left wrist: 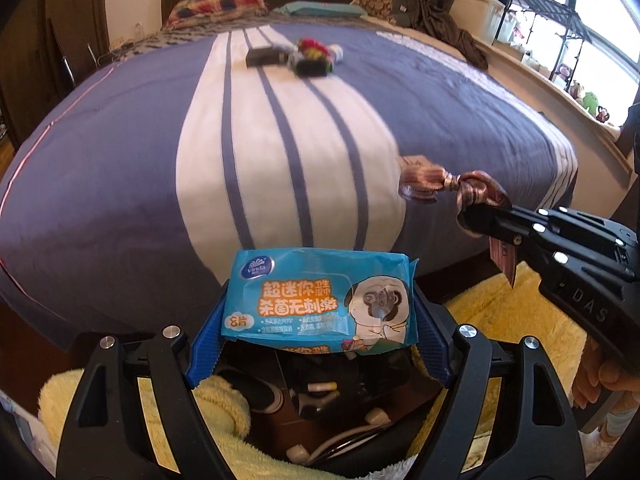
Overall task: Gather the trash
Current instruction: 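Carry the wipes pack and ribbon down over the black bin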
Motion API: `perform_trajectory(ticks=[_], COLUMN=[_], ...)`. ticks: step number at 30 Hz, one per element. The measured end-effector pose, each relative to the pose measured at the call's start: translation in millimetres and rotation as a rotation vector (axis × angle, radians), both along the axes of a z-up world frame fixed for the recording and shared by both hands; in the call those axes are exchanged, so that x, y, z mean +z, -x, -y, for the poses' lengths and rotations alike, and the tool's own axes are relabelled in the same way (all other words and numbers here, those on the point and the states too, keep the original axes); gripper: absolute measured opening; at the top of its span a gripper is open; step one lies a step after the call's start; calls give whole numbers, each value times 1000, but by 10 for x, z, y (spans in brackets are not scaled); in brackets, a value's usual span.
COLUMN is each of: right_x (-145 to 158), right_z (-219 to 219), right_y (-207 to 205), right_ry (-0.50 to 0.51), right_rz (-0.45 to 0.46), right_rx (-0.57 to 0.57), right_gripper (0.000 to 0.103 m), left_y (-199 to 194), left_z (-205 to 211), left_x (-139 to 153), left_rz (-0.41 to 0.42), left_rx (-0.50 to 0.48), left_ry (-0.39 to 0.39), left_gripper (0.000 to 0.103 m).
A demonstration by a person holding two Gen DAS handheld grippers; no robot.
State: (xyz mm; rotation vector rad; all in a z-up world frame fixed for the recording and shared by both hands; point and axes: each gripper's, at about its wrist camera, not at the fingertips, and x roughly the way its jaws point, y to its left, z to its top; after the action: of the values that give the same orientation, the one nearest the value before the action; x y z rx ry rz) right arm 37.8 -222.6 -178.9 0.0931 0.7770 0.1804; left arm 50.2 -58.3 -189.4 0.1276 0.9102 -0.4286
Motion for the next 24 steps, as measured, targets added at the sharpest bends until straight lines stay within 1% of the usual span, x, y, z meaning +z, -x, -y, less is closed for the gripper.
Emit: perform_trajectory(ticks=[5,17,21,24], right_x=[-317,-1044,-1204,-1308], right_z=[-23,-49,-52,-53], right_y=[-69,-159,-178,-206], right_ry=[-2,-31,-44,-50], right_rz=[-100,-325,-380,-420], right_rx=[8,29,34,33], right_gripper=[6,6,6,6], left_y=[-4,-127,-190,-239], left_z=[6,-59,-107,-106], left_x=[-253,-1005,-1242,-1359], left_rz=[-63,-251,-320,-361], left_rx=[-4,15,23,20], left_ry=[-22,-68,-66,-59], left_gripper=[77,77,77,77])
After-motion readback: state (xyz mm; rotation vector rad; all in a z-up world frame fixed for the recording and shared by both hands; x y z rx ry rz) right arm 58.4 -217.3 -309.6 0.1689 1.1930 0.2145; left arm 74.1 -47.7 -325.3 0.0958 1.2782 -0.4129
